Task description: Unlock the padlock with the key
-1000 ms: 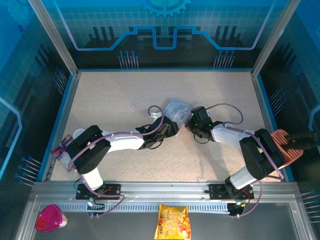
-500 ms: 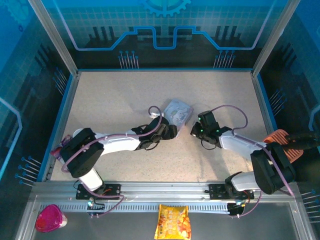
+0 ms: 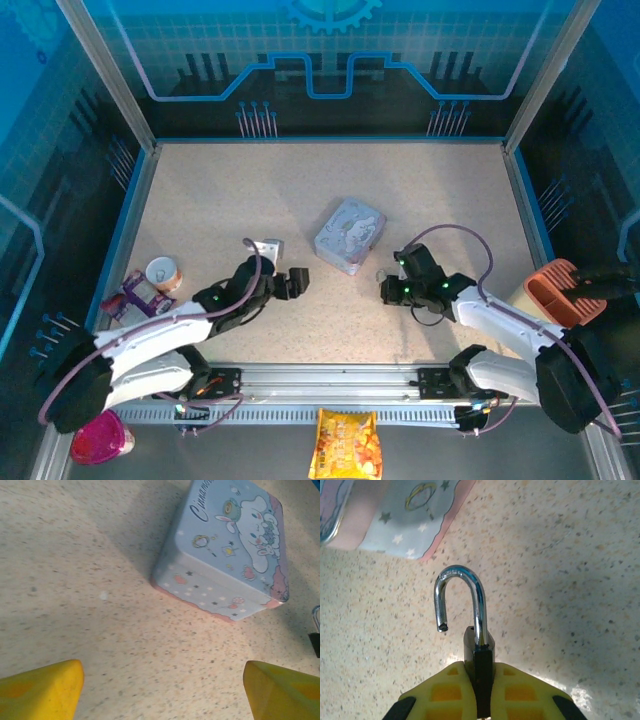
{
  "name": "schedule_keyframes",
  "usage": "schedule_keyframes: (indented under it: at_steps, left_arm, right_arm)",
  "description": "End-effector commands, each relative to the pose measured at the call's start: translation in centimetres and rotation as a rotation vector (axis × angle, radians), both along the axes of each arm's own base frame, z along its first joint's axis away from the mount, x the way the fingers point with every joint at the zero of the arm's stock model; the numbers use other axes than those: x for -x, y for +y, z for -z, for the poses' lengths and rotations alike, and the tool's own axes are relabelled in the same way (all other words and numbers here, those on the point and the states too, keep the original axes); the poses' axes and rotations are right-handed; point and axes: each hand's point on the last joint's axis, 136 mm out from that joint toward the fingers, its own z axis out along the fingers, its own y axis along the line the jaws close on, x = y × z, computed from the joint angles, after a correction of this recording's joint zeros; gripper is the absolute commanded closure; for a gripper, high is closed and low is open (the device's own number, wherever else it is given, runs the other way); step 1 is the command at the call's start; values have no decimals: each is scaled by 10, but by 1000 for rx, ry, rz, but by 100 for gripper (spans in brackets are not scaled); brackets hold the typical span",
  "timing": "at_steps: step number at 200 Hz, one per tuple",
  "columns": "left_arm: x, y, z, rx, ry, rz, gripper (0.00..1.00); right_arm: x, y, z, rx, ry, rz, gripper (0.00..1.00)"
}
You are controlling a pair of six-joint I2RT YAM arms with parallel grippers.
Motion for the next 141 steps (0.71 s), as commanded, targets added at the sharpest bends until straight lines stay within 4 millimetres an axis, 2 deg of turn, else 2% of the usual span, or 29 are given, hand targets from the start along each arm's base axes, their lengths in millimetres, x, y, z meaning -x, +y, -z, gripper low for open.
schedule_keyframes:
  at_steps: [1,37,69,94,138,141]
  left_arm:
    - [3,23,-6,-44,-68,-23,15]
    - [7,49,-8,-41,-101,-93,14]
    - [10,58,-13,-47,-130,-111,13]
    - [10,66,-17,-71,-149,-135,13]
    - [4,81,-25,-106,-186,-203,11]
    - [3,81,-26,-107,-190,-207,7]
  right_arm:
    - [23,-5,16,33,64,-50,100]
    - [32,-3,35,39,131,-63,100]
    - [39,-4,45,78,164,-63,99]
    - [40,-10,46,111,167,-42,88]
    - [36,-25,34,172,123,0,54]
    - [36,-25,32,174,116,-1,54]
